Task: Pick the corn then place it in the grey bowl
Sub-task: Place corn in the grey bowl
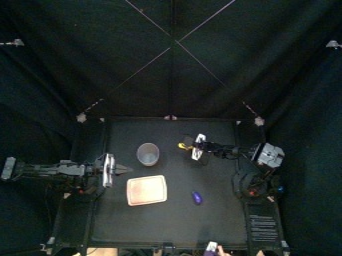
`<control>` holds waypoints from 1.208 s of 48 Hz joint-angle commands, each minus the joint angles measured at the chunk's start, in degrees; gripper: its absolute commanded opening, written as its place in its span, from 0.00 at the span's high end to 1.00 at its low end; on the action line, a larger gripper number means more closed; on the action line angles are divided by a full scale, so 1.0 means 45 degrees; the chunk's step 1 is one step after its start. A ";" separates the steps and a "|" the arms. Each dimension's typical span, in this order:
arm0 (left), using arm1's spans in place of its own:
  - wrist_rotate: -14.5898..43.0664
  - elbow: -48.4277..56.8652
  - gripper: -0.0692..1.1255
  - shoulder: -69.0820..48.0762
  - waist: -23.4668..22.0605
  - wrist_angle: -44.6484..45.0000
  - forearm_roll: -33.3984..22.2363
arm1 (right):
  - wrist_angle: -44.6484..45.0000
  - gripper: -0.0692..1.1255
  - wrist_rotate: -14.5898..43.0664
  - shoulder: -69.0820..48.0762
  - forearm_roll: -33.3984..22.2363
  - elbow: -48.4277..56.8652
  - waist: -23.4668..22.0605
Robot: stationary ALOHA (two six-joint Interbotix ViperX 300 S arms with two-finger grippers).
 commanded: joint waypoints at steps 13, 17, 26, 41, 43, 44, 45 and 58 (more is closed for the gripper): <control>0.0020 -0.0195 0.97 0.0020 0.0020 -0.0059 0.0020 | 0.0762 0.44 0.0039 -0.1426 0.0098 -0.1406 0.1270; 0.0020 -0.0195 0.97 0.0020 0.0020 -0.0039 0.0020 | 0.1172 0.44 0.0039 -0.1855 0.0098 -0.1895 0.1992; 0.0020 -0.0254 0.97 0.0020 0.0020 -0.0059 0.0020 | 0.1758 0.44 0.0020 -0.2617 0.0059 -0.3203 0.3730; 0.0039 -0.0293 0.97 -0.0039 0.0020 -0.0059 0.0234 | 0.1738 0.44 0.0059 -0.1621 0.0156 -0.5156 0.4531; 0.0039 -0.0293 0.97 -0.0059 0.0020 -0.0039 0.0234 | 0.1738 0.44 0.0039 -0.1387 0.0156 -0.5430 0.4492; 0.0039 -0.0293 0.97 -0.0059 0.0020 -0.0059 0.0254 | 0.1758 0.44 0.0020 -0.1250 0.0156 -0.5566 0.4492; 0.0039 -0.0293 0.97 -0.0078 0.0020 -0.0059 0.0254 | 0.1758 0.44 0.0020 -0.1035 0.0137 -0.5762 0.4473; 0.0039 -0.0293 0.97 -0.0312 0.0020 -0.0059 0.0254 | 0.1895 0.42 -0.0039 0.0547 0.0469 -0.7070 0.4258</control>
